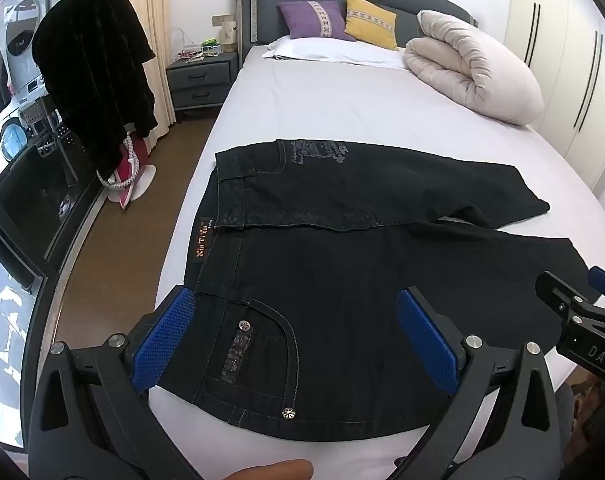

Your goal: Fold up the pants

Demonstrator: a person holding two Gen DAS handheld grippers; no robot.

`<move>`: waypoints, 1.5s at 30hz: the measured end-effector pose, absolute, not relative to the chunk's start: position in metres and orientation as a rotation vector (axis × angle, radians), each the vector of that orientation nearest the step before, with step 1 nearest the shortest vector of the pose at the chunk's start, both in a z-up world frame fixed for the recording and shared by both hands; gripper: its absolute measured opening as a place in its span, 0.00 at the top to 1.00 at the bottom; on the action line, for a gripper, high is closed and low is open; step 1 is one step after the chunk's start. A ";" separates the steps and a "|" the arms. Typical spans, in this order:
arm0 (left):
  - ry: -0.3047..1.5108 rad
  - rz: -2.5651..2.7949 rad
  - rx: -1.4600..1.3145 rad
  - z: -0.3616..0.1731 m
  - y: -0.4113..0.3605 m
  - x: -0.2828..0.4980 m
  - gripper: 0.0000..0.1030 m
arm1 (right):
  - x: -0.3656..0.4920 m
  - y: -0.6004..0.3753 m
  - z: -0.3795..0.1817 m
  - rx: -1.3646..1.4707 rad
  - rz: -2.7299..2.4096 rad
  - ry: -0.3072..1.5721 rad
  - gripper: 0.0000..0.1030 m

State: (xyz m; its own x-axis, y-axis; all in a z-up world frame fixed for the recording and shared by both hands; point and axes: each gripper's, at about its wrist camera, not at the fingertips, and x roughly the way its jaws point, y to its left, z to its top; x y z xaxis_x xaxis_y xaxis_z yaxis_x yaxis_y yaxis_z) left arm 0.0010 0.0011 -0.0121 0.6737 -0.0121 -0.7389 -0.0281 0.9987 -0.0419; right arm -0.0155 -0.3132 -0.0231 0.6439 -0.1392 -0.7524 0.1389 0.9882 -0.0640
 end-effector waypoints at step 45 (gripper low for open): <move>0.838 0.009 -0.054 -0.016 -0.001 0.003 0.00 | -0.015 -0.311 -0.023 -0.006 -0.156 0.862 0.00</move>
